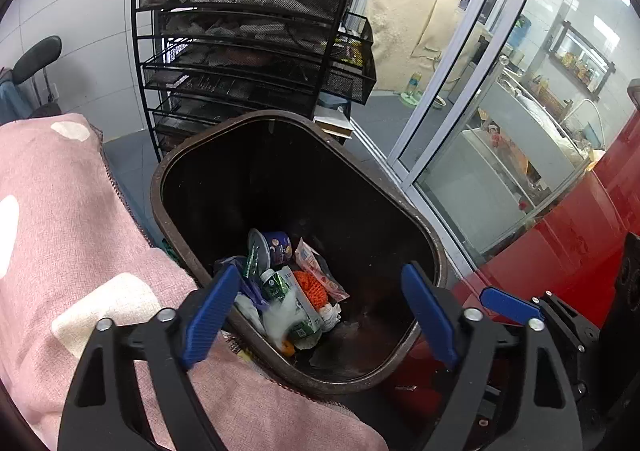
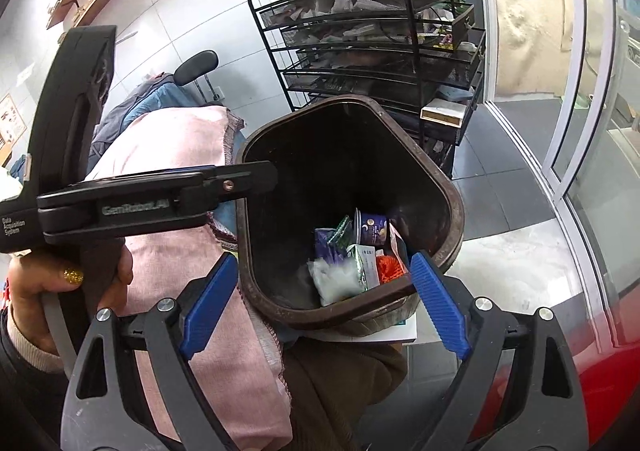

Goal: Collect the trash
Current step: 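Move the left tool over the bin and release the white tissue, then grasp the yellow foam net with the left tool while the right tool grasps the teal cloth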

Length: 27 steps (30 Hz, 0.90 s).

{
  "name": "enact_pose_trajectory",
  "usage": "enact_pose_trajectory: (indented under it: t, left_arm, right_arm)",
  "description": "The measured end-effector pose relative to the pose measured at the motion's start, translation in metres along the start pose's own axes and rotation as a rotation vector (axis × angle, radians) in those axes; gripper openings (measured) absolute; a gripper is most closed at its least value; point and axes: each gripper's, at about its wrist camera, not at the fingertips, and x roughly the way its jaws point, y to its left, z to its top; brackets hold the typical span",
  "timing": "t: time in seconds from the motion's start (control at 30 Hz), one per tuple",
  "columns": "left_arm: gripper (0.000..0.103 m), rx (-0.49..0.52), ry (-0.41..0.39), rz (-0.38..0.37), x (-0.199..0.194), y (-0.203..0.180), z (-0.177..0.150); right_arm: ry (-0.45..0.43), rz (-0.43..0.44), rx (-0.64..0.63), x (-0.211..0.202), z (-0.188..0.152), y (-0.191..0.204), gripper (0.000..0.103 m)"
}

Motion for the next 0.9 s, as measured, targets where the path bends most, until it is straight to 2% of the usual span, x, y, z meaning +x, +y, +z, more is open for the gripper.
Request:
enact_pose_trajectory:
  t: [0.17,0.47,0.67,0.9]
  left_arm:
    - [0.088,0.003,-0.022,0.000,-0.010,-0.002,-0.001]
    - [0.093,-0.042,-0.161,0.007,-0.065,0.008,-0.013]
    - [0.095,-0.047,-0.230,0.101,-0.102,0.027,-0.033]
    - [0.098,-0.104,-0.303,0.230,-0.151,0.071,-0.057]
  right_arm:
    - [-0.001,-0.009,0.002,0.000,0.000,-0.001,0.089]
    - [-0.005,-0.003,-0.031,0.002,0.006,0.010,0.089]
    - [-0.013,0.046,-0.102,0.005,0.011,0.037,0.089]
    - [-0.020,0.149,-0.234,0.011,0.018,0.096,0.089]
